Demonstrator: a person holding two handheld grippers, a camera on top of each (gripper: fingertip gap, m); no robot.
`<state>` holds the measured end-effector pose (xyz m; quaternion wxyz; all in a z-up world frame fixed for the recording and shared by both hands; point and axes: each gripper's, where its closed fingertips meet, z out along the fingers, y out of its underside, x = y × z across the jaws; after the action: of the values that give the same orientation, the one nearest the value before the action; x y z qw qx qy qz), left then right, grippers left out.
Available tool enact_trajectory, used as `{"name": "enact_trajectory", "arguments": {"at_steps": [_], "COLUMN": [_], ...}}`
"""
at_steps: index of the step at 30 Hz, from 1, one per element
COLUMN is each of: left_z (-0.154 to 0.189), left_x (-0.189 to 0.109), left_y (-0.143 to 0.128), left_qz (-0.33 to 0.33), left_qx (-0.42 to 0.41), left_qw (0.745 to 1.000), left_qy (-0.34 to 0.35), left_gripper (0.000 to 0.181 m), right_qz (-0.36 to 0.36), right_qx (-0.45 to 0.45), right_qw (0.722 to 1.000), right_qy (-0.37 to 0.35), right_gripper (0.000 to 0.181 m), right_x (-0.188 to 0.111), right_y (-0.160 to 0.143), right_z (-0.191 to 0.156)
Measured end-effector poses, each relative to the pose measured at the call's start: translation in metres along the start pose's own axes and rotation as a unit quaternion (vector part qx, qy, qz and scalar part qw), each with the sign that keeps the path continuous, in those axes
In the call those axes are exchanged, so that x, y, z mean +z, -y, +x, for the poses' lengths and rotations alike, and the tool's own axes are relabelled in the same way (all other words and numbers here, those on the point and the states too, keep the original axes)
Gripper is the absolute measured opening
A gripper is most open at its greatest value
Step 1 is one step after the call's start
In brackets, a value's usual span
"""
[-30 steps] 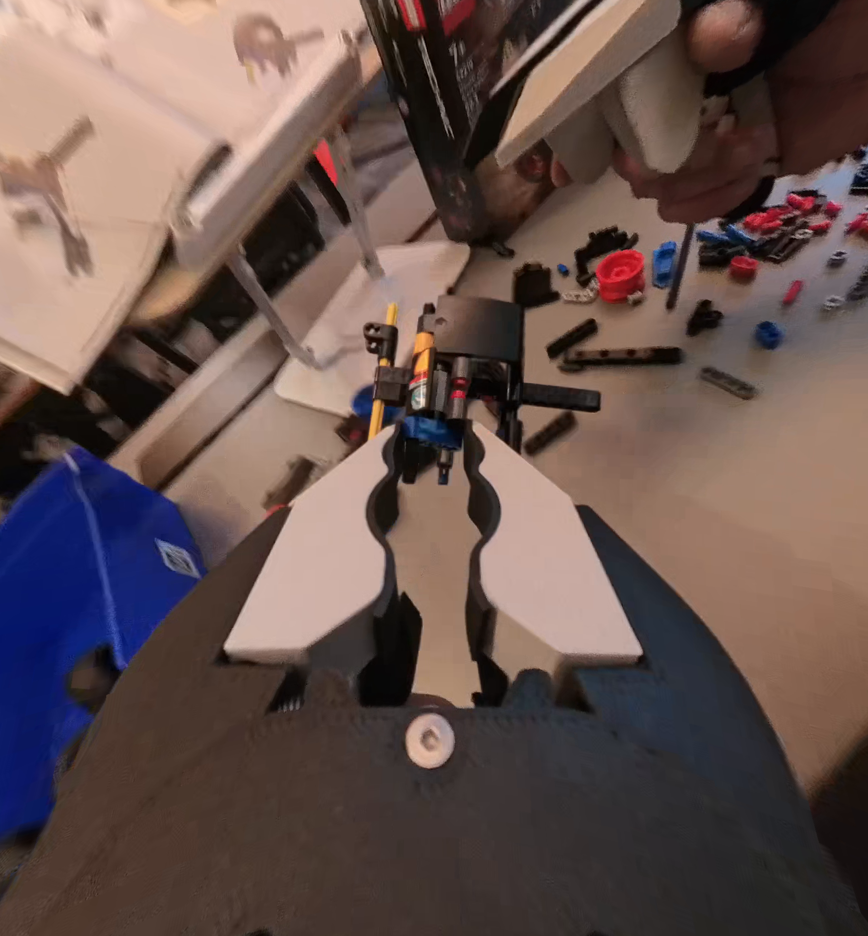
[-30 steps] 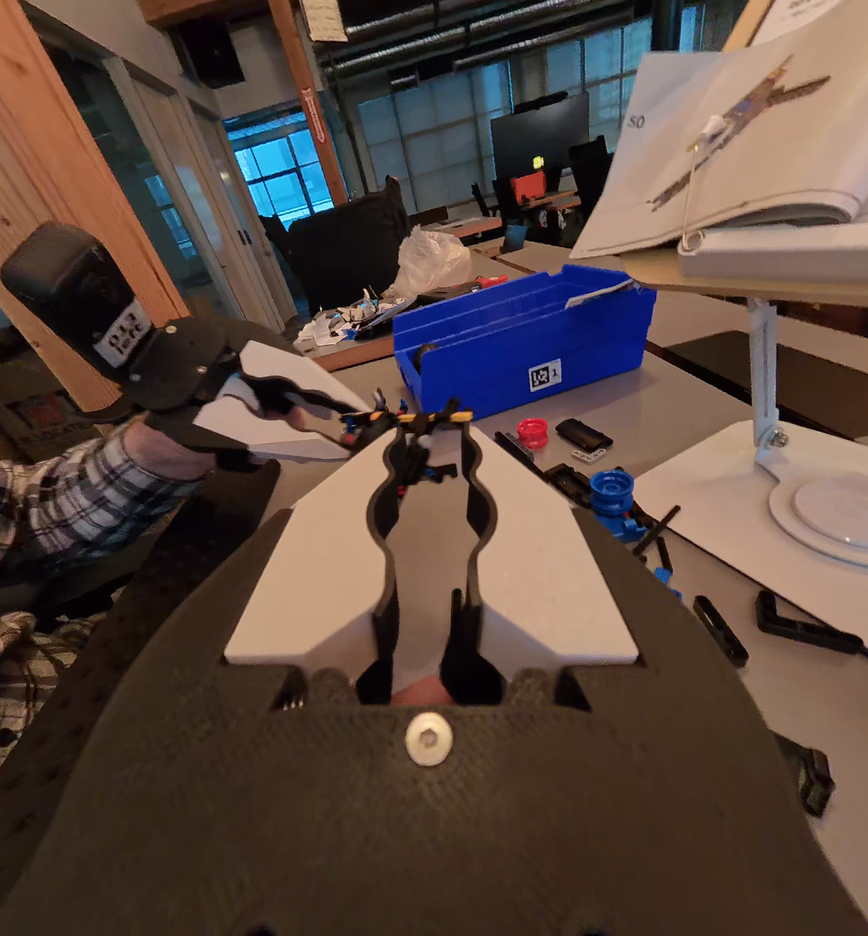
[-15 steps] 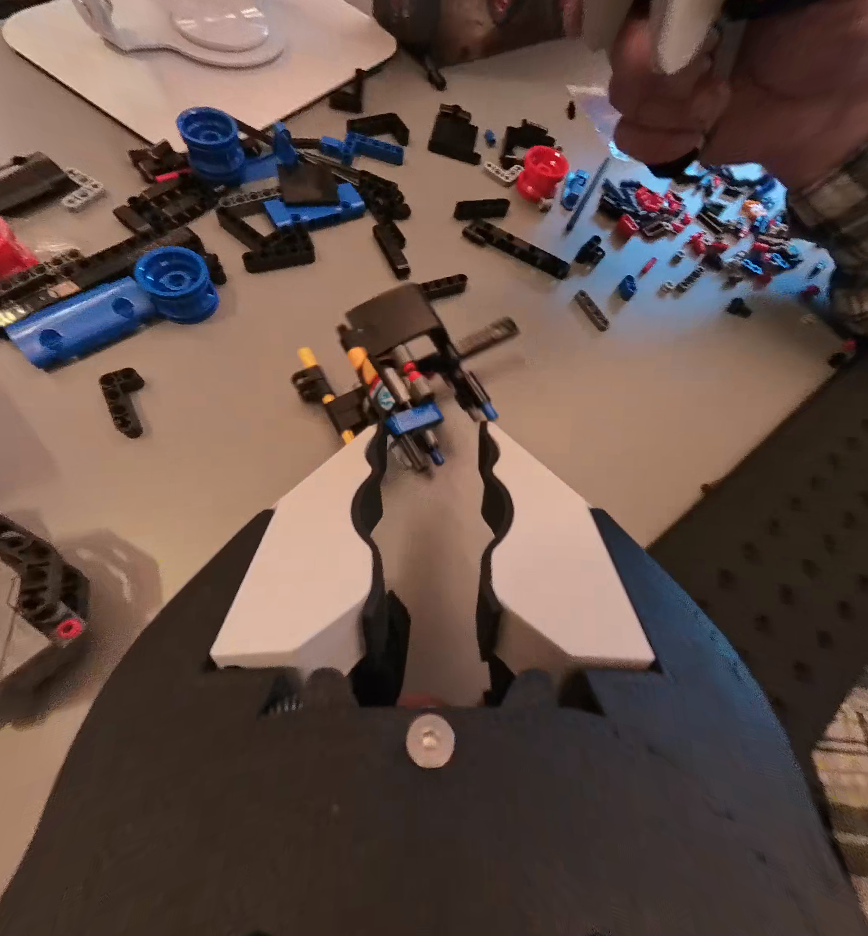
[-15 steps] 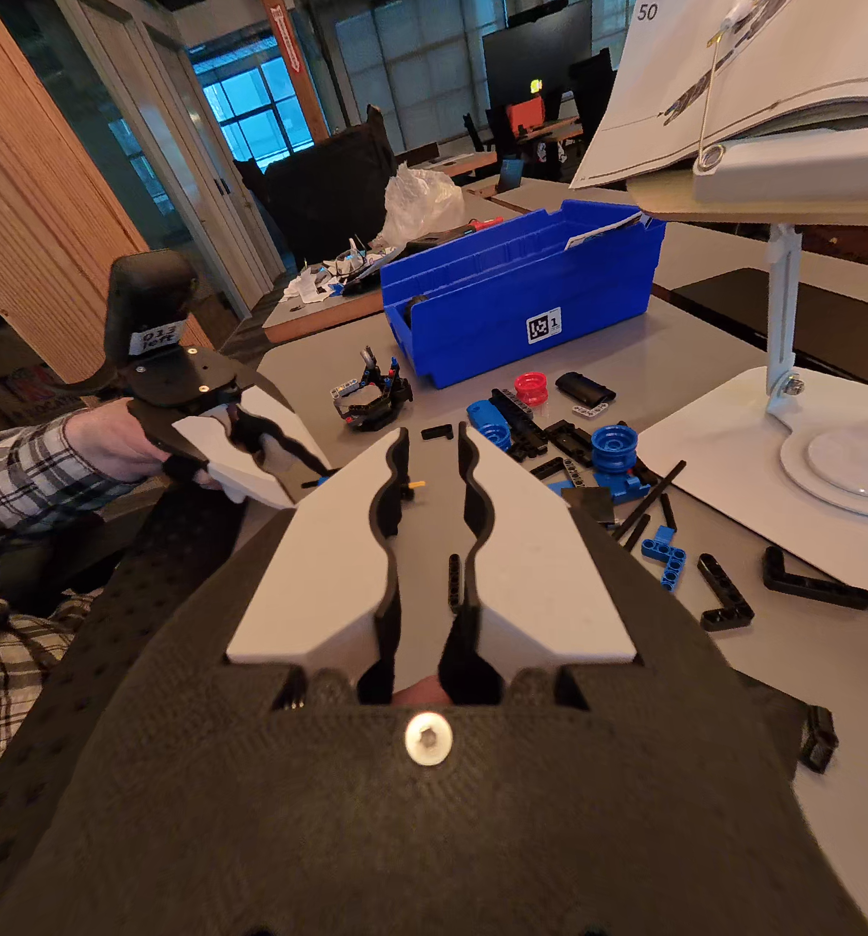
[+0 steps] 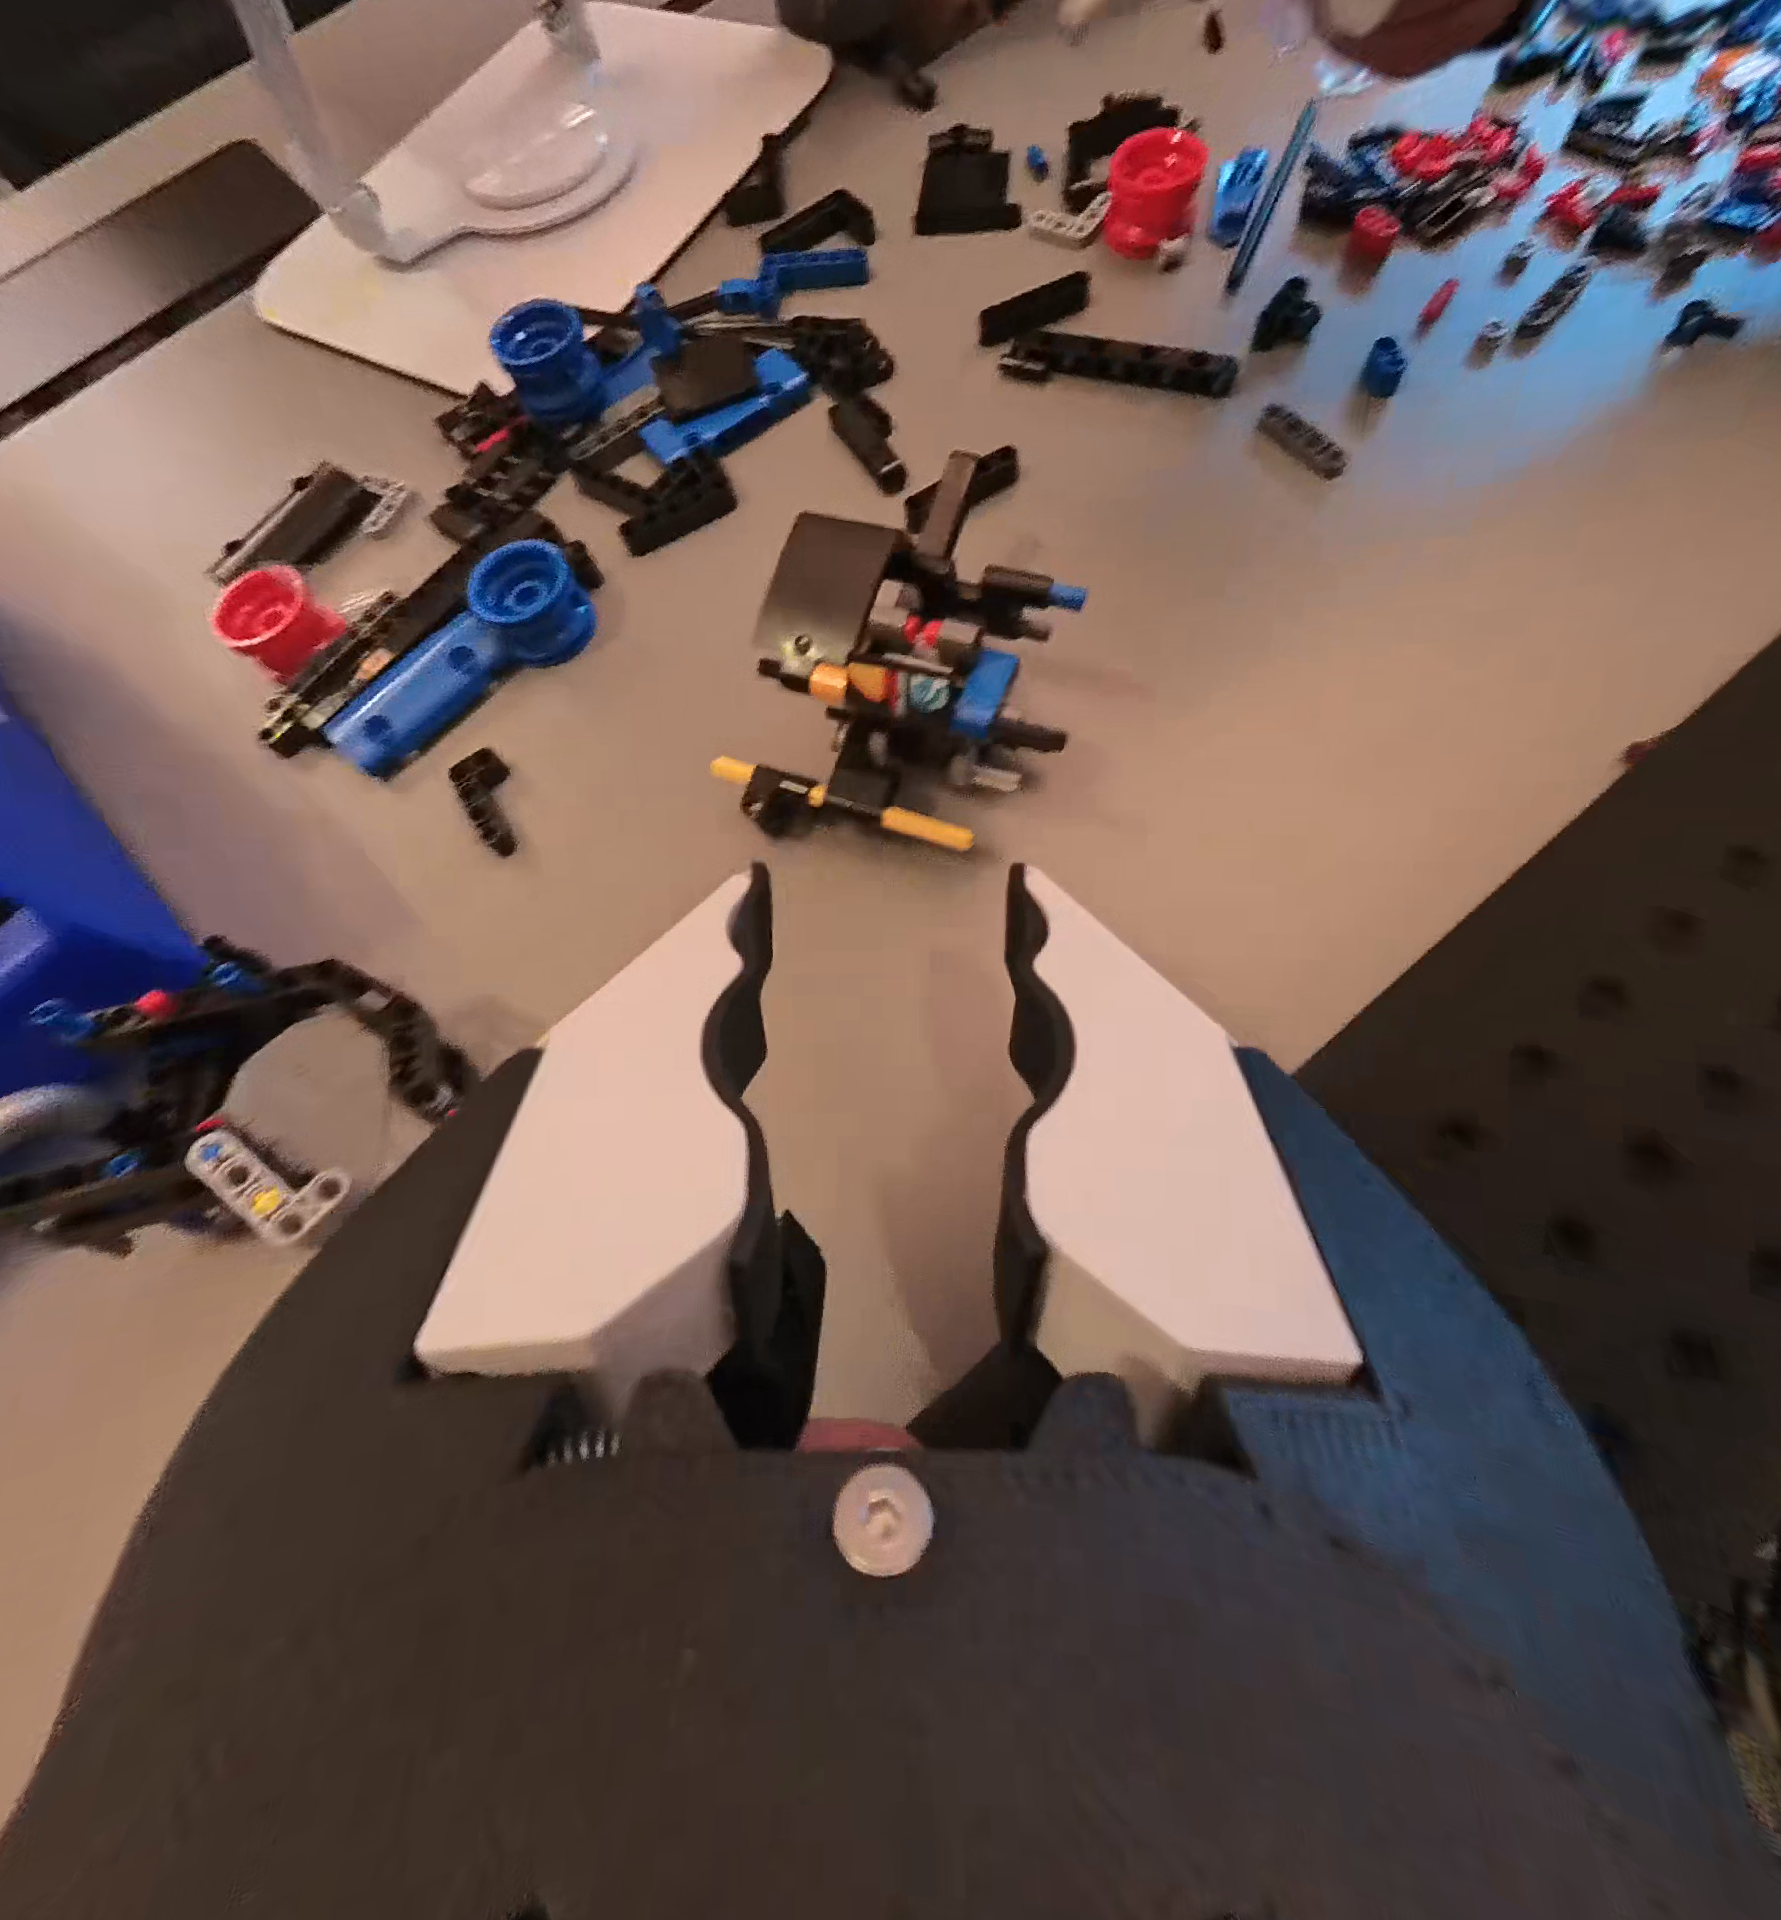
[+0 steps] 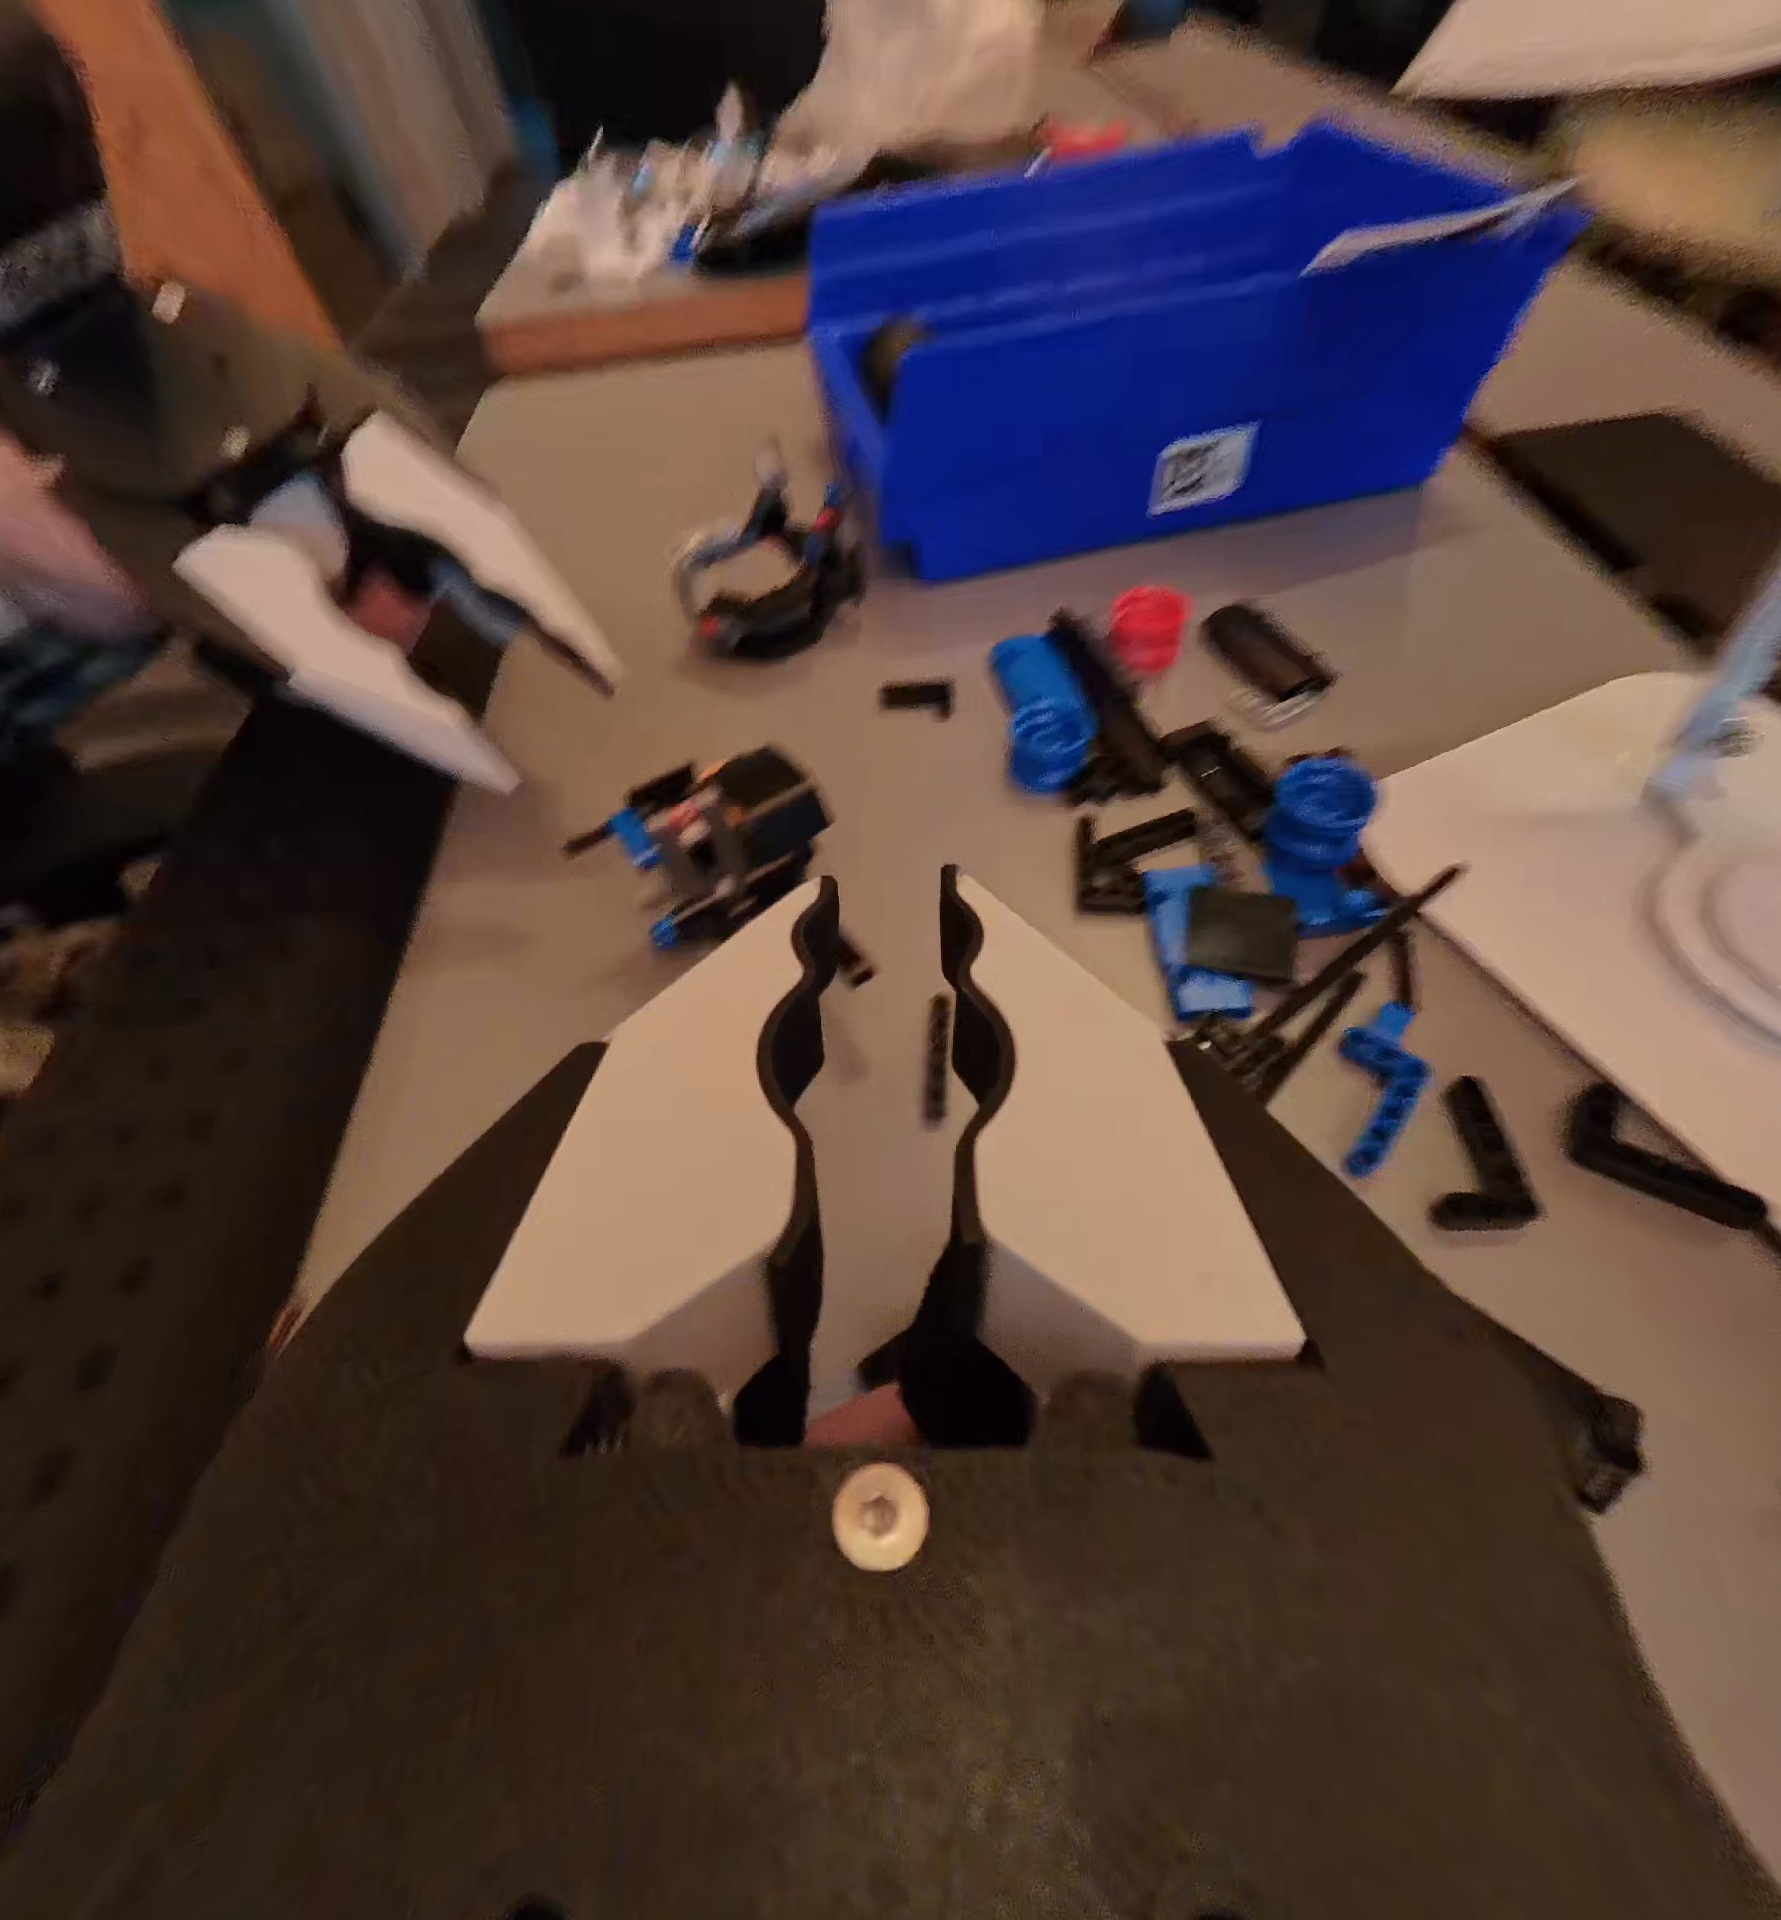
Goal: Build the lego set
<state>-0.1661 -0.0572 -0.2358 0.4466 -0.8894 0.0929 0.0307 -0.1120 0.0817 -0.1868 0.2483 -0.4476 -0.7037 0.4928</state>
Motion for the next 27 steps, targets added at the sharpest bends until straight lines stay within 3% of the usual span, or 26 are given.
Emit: {"name": "enact_trajectory", "arguments": {"at_steps": [5,11,17,20,23,25,27], "left_z": [-0.031,-0.118,-0.248,-0.313,-0.352,-0.362,-0.363], "left_x": [-0.028,-0.108,-0.2,-0.226,-0.24,-0.238,-0.23], "left_y": [-0.005,-0.023,-0.076,-0.112,-0.14,-0.128,-0.099], "left_qz": [0.007,-0.004,-0.084,-0.121,-0.151,-0.117,-0.074], "left_qx": [0.013,0.018,-0.005,-0.05,-0.094,-0.1,-0.076], "left_qw": [0.998,0.977,0.925,0.902,0.897,0.91,0.92], "left_qy": [0.066,0.213,0.37,0.411,0.404,0.385,0.378], "left_gripper": [0.04,0.045,0.055,0.061,0.066,0.065,0.062], "right_qz": [-0.064,-0.079,-0.07,-0.072,-0.074,-0.071,-0.076], "right_qx": [-0.052,-0.098,-0.108,-0.115,-0.113,-0.109,-0.108], "right_qw": [0.996,0.992,0.992,0.991,0.99,0.991,0.99], "right_qy": [0.016,-0.007,-0.013,-0.019,-0.028,-0.031,-0.045], "right_gripper": [0.023,0.023,0.022,0.022,0.02,0.021,0.021], "right_x": [0.006,0.01,0.017,0.019,0.018,0.017,0.014], "right_y": [-0.011,-0.012,-0.008,-0.006,-0.005,-0.005,-0.004], "right_z": [-0.024,-0.026,-0.026,-0.025,-0.022,-0.02,-0.015]}}
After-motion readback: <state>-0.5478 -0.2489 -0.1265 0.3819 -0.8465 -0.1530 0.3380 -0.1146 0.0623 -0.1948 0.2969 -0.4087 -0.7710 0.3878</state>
